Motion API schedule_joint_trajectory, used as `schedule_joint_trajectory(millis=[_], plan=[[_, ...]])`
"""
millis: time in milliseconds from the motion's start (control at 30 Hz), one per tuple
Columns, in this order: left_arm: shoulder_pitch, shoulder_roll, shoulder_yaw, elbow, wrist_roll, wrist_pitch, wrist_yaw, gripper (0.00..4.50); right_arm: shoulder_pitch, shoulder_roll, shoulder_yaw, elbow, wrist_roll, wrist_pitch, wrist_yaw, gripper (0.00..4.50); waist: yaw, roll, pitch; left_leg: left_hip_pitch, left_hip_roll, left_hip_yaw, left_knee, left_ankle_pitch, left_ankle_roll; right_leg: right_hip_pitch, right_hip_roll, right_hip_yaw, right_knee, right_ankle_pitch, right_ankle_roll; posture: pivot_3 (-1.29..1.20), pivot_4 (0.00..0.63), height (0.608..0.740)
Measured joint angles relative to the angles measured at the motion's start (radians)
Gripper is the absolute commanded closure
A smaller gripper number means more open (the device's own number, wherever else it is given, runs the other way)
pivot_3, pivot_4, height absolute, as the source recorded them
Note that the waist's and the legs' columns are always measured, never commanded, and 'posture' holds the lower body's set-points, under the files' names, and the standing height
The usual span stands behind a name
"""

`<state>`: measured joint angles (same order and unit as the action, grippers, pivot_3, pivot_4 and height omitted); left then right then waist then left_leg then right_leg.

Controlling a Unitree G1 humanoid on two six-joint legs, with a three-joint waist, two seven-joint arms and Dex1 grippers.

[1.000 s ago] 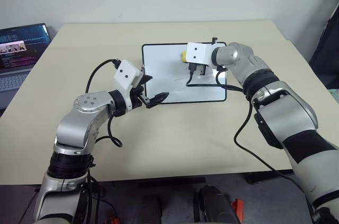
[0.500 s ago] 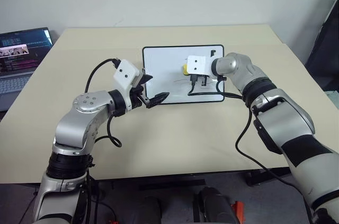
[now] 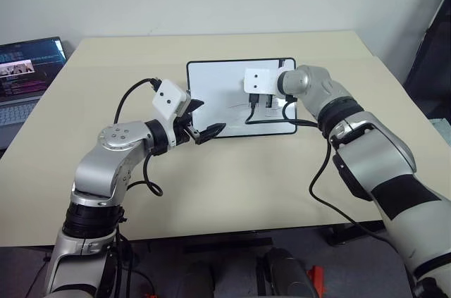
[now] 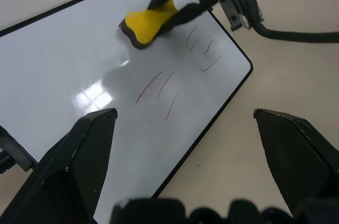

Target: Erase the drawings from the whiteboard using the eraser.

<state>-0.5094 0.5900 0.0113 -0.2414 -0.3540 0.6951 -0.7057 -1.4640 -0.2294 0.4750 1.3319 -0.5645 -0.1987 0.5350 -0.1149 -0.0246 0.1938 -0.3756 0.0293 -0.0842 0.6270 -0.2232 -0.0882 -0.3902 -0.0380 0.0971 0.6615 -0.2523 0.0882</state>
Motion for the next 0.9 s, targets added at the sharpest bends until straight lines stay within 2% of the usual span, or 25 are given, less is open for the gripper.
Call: schedule_joint_trajectory(millis=[267,900], plan=[[0.000,-0.002,-0.003,0.000,0.000,0.000,0.007,0.00,-0.019,0.018,-0.003,0.006,-0.004,0.009,-0.057,3.95,-0.002,0.000,0.000,-0.011,0.000,0.001,-0.002,0.000,0.000,-0.014,0.000,0.001,0.001,0.003,-0.005,0.00,0.150,0.740],[0.006,0.000,-0.005,-0.003,0.000,0.000,0.015,0.00,-0.034,0.064,-0.003,0.010,-0.041,0.012,-0.176,3.95,-0.002,0.000,0.000,-0.016,0.000,0.000,-0.002,0.000,0.000,-0.017,0.000,0.001,0.000,0.003,-0.005,0.00,0.150,0.740]])
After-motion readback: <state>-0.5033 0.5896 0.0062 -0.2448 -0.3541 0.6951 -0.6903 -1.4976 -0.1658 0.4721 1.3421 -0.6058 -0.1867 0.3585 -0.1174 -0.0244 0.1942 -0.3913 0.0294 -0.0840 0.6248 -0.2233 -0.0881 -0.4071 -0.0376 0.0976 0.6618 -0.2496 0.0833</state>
